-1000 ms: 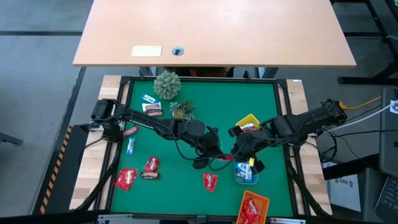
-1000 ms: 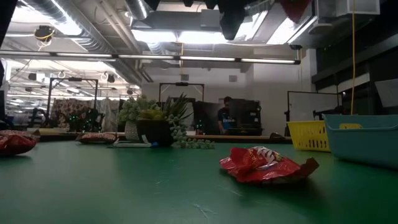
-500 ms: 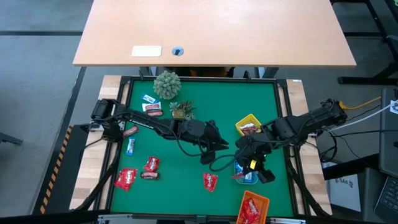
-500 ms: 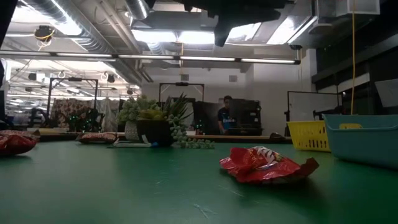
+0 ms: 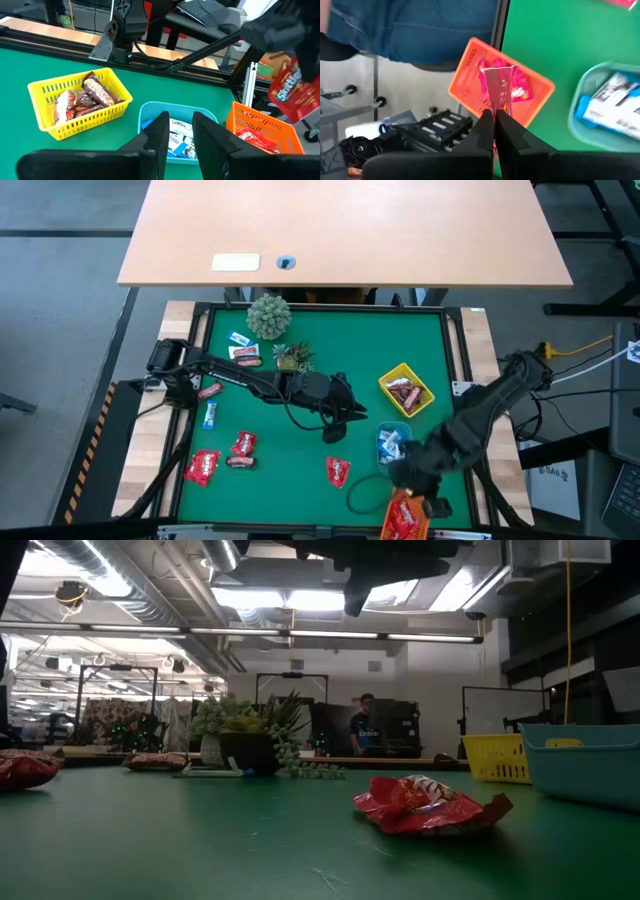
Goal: Sort candy
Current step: Put the red candy into the orange bin
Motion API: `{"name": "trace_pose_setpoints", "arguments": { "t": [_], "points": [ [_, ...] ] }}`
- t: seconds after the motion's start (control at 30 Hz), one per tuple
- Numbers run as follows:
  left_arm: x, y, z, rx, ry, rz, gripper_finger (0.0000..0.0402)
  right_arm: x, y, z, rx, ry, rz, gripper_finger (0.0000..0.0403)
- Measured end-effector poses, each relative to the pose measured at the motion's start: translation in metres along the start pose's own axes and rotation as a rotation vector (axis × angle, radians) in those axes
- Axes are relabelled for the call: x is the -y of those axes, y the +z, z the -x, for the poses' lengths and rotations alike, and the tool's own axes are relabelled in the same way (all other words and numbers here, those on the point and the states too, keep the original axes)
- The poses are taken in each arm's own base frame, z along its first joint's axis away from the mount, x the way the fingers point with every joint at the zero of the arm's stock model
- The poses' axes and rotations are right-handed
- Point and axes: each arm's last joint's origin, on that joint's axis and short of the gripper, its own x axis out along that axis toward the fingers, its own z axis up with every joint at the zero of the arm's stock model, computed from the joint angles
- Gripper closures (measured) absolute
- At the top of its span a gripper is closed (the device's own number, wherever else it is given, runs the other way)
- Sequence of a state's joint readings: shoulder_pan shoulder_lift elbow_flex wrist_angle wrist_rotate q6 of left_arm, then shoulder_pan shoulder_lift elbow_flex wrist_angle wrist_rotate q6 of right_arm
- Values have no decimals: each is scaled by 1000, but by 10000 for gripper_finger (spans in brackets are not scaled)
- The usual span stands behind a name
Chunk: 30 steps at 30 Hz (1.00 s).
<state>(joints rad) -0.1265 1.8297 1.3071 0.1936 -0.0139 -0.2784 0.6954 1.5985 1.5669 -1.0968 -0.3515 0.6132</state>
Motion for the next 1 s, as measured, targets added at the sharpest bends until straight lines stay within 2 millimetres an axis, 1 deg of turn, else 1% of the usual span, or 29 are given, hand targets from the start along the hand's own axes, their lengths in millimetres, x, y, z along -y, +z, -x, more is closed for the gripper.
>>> {"name": "trace_pose_setpoints", "arguments": {
  "t": [0.2, 0.43, 0.63, 0.87, 1.0],
  "points": [
    [1, 0, 0, -5, -17, -1, 320, -10, -2, -37, -81, -65, -72, 401],
    [1, 0, 0, -6, -21, 0, 320, -10, 0, -76, -168, -127, -148, 401],
    [1, 0, 0, -7, -23, -1, 320, -7, 3, -99, -225, -145, -150, 401],
    [1, 0, 0, -6, -23, -1, 320, 1, 6, -122, -286, -171, -88, 401],
    [1, 0, 0, -6, -23, -1, 320, 11, -1, -131, -329, -203, -91, 401]
  ]
}}
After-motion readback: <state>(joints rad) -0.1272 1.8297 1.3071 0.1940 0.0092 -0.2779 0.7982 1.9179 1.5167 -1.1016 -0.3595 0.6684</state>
